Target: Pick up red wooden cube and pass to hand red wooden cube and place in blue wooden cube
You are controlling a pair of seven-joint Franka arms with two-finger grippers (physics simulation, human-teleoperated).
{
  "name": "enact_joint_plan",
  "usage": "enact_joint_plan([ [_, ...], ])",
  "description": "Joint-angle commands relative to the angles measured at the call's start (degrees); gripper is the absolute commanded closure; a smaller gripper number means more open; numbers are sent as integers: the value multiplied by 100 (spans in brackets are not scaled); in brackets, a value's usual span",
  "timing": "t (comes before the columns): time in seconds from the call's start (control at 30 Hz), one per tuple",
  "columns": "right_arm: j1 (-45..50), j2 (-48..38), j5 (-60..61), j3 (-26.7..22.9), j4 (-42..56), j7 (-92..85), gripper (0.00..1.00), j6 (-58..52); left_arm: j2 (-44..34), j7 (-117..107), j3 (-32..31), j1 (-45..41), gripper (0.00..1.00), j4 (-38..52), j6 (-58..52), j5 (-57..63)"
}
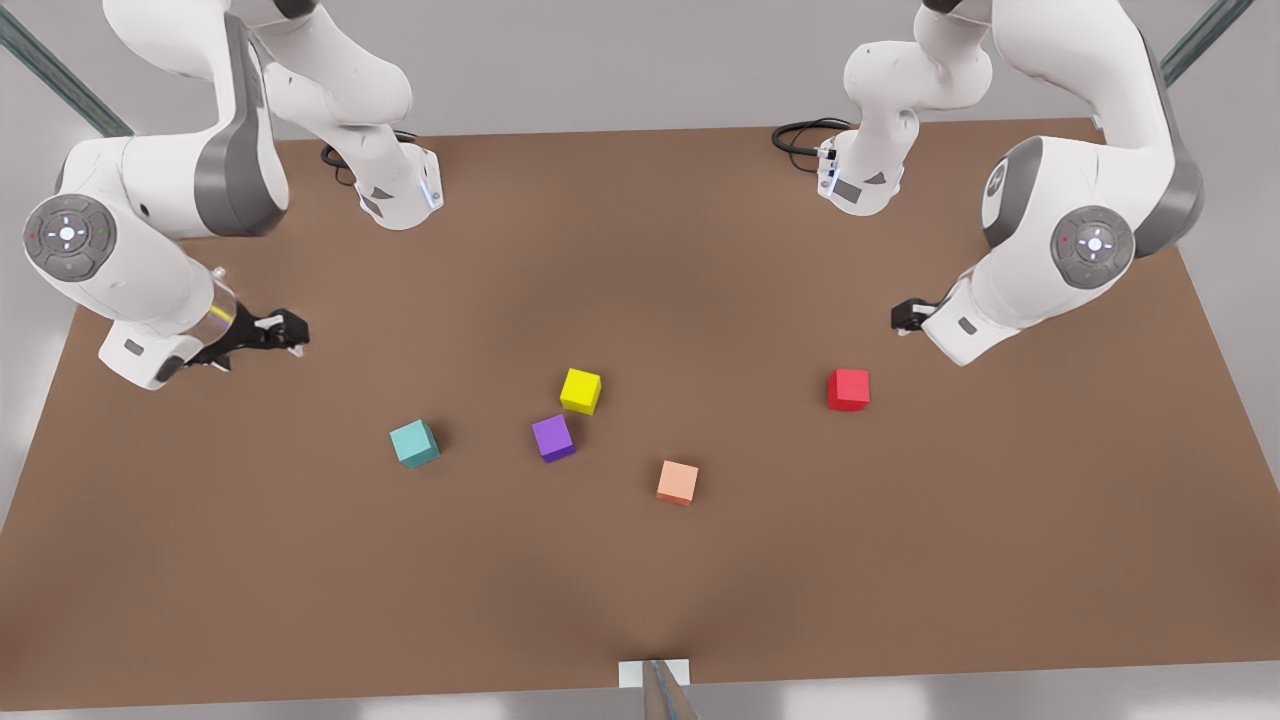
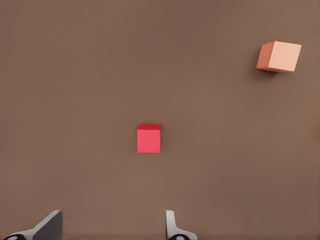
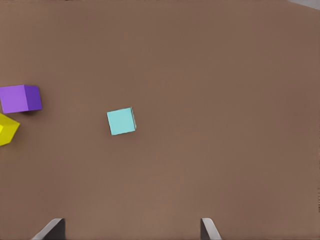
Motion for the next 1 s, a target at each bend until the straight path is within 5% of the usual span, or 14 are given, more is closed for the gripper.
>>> enact_joint_plan([
  [0.0,21,7,37,-8,11,60,0,32,-10,-308,13,-88,0,-46,-13,-10],
  [0.07,12,16,89,-17,3,51,0,24,-1,-308,4,-131,0,-404,354,-19],
  [0.17,-14,147,273,-104,-6,-37,0,-20,843,-290,13,-281,0,-1742,2940,-1],
  [0.4,-14,156,318,-131,-24,-46,0,-55,1001,-343,426,-237,0,-3236,4865,-10],
  [0.97,3,200,318,-122,-59,-28,0,-82,1449,-343,426,-369,0,-3606,5226,-10],
])
